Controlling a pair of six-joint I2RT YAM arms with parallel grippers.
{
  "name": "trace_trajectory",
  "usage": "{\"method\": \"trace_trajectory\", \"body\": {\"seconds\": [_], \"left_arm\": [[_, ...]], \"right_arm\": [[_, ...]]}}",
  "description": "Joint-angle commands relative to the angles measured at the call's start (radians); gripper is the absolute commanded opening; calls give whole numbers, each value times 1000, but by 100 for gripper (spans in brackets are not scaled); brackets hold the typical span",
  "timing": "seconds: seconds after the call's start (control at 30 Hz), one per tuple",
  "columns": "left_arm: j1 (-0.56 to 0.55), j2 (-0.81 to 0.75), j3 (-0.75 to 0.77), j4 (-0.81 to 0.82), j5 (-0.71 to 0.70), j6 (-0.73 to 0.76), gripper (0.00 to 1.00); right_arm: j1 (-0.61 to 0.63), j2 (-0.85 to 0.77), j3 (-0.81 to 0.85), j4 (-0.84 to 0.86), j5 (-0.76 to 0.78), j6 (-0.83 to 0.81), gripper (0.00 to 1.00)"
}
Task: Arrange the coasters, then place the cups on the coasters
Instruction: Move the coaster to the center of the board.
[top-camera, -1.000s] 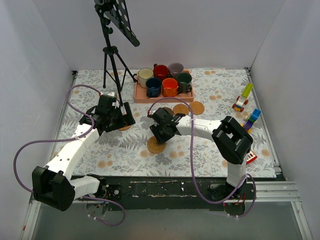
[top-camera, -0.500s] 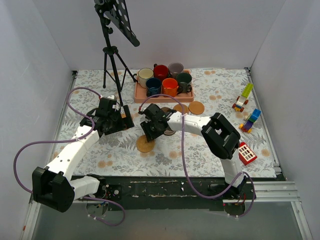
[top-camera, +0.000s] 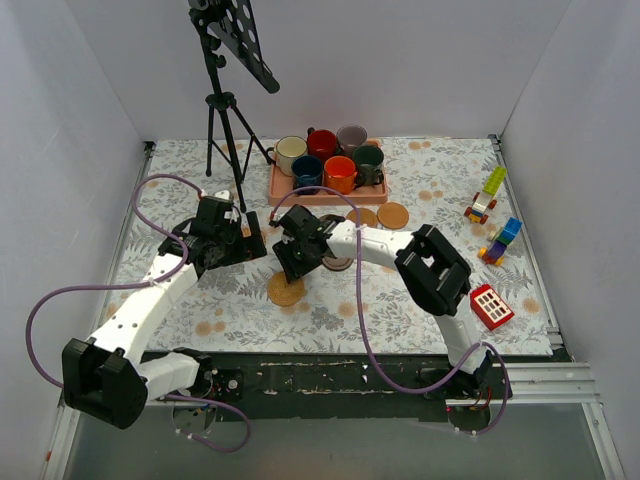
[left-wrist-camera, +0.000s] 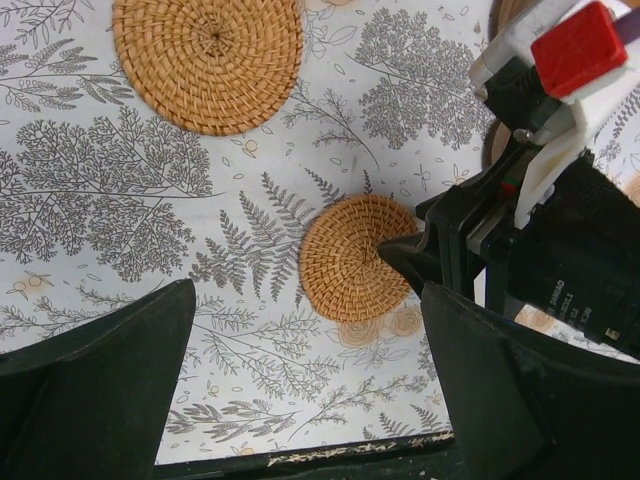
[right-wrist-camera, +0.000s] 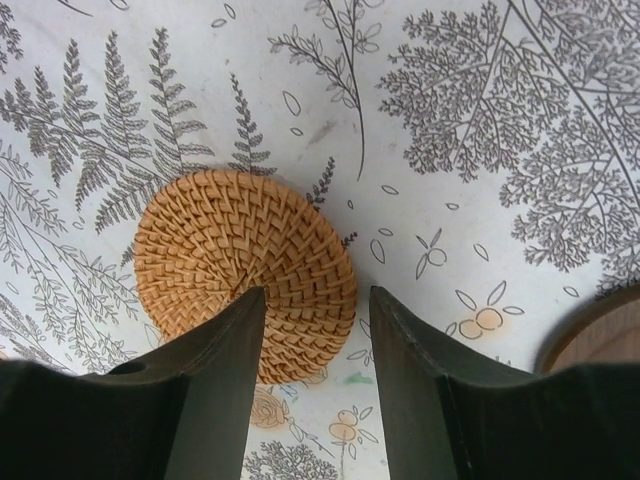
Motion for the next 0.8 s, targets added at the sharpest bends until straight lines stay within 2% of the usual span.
{"method": "trace_trajectory", "body": {"seconds": [0.0,0.17,0.33,0.77], "left_arm": [[-33,-59,-20,26,-20,57,96],[-70,-51,-50,68,-1,68,95],[-112,29,-48,100,6,54,93],[-377,208,-60,198,-64,97,90]], "right_arm": [[-20,-92,25,-45,51,-6,56],[-46,-242,-50,-31,114,-4,68],[-89,-371,-205,-3,141,34,69],[-184,-661,-480,32,281,175,72]]}}
